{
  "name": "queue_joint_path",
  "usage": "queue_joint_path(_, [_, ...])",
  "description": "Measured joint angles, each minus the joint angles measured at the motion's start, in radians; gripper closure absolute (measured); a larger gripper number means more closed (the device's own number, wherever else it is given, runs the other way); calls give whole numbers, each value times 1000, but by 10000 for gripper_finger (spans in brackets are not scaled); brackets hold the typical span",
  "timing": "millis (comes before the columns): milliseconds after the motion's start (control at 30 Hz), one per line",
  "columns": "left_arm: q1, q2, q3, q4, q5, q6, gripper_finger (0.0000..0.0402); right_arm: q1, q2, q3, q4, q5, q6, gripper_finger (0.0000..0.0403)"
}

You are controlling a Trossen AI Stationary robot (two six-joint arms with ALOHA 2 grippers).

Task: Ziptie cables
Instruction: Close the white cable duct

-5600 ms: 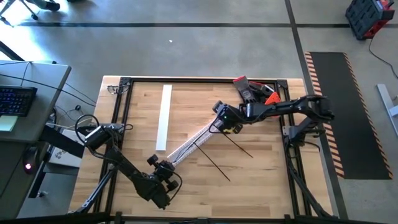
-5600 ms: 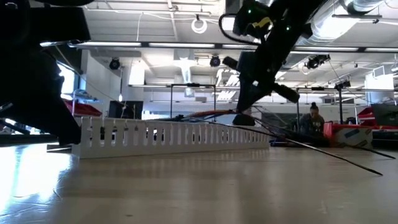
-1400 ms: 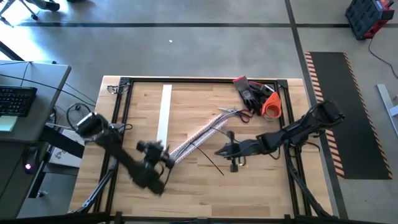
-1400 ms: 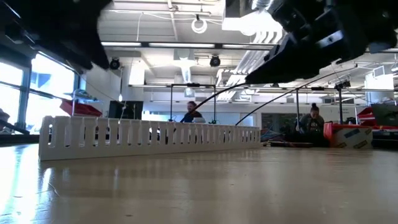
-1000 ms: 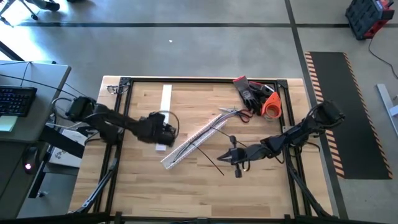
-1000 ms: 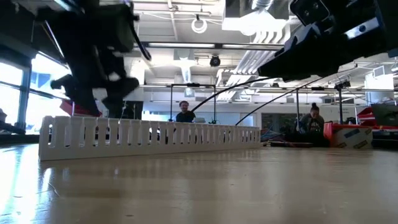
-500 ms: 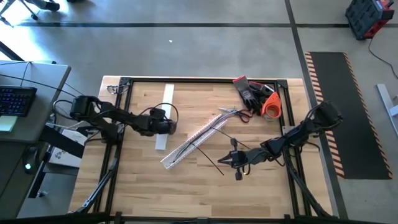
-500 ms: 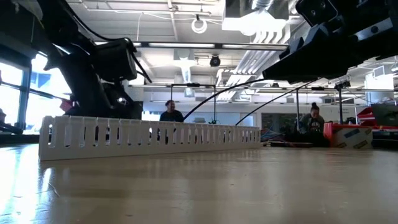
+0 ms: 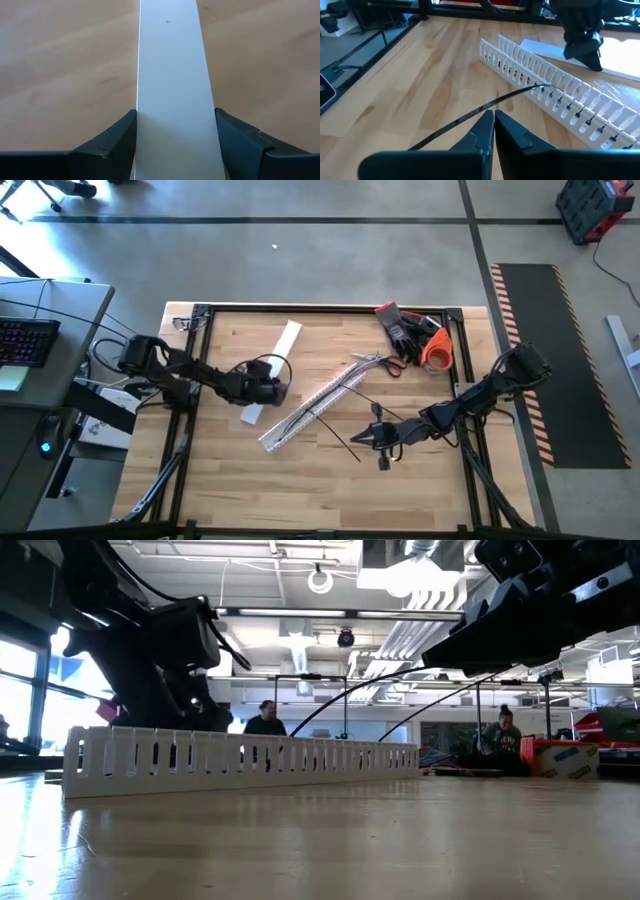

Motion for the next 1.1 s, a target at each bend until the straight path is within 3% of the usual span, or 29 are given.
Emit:
queue_joint_path(400, [-156,-28,27,1,25,-16,195,54,1,0,21,-6,-34,403])
queue_joint_path(567, [-182,-85,78,-20,116,33,196,57,1,0,41,-5,-53,403])
queue_joint_path(767, [-185,-133,146,-51,94,125,196,55,1,1,45,-5,-56,403])
queue_joint_path(1100, [-207,-151,306,-115,82,209,196,101,-46,1,68,135,-139,403])
